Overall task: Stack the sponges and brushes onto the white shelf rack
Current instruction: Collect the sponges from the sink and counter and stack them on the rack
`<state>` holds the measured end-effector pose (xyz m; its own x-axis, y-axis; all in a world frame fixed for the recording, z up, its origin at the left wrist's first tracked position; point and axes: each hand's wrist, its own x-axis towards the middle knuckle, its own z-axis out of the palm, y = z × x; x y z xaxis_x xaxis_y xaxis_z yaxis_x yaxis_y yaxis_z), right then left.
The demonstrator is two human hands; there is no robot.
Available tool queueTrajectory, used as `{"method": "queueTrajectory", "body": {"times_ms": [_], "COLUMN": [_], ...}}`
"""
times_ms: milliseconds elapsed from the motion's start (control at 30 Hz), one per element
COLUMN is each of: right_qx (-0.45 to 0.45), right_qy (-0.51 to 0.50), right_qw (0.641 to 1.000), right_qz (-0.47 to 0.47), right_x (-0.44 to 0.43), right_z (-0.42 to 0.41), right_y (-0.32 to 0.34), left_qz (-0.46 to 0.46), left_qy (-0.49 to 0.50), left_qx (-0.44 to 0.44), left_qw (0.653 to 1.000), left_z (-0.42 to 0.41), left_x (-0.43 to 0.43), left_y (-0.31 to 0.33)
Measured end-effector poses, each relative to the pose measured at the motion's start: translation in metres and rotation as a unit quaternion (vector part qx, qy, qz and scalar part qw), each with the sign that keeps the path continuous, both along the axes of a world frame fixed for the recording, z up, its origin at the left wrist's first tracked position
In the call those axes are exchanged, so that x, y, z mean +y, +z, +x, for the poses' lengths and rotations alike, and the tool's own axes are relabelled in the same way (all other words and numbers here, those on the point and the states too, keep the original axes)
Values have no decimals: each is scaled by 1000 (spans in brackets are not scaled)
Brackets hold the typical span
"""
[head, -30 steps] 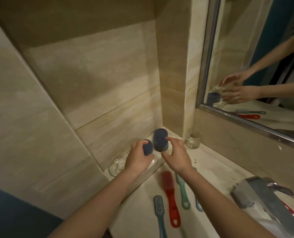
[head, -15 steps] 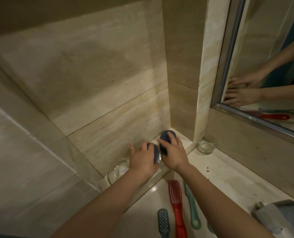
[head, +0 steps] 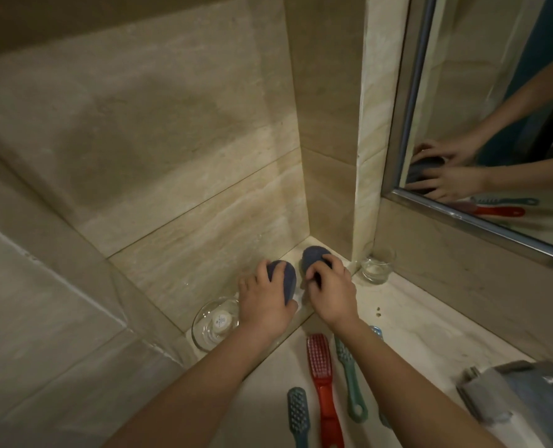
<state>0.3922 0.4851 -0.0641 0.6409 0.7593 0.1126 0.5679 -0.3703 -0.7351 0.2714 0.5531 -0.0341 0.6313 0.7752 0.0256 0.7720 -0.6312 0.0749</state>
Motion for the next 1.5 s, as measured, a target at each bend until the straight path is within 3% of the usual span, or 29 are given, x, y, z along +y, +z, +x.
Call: {"method": "queueTrajectory", "body": {"times_ms": [167,300,433,533,700,833,1167,1233,1367,1500], "right_qx": [199,391,512,517,453,401,271,247,184,103], "right_qy": [-94,-155,-162,-165,-205,-210,-261,-275,-329,-329], "right_qw": [960,885,812,804,831,844,861,866,871,888], "right_qz": [174,199,227,242,252,288,344,338,316,303], "right_x": [-31,-60,-93,-122,-174,-218,-368,-402,-468,-525], "right_z": [-10,-15,-25,-32,-37,-38,-22,-15,1,3], "right_y": [17,40,65,81,101,126,178,186,201,222], "left_qz": [-144,-321,-424,-481,-508,-538,-590,-583,-503,-466], "left_qy": [37,82,92,84,51,22,-55,-73,-122,-209], "left_qx": [-241,-398,-481,-521,-525,-552,-524,-516,-504,-506], "left_qw": [959,855,762,700,681,637,611,624,691,695], "left_z": [0,7,6,-1,-10,-4,49,60,75,86], "left_x": [-24,-50,-80,-102,-139,-180,-317,-348,-406,-460], "left_y": [14,31,50,64,87,105,145,151,167,187]}}
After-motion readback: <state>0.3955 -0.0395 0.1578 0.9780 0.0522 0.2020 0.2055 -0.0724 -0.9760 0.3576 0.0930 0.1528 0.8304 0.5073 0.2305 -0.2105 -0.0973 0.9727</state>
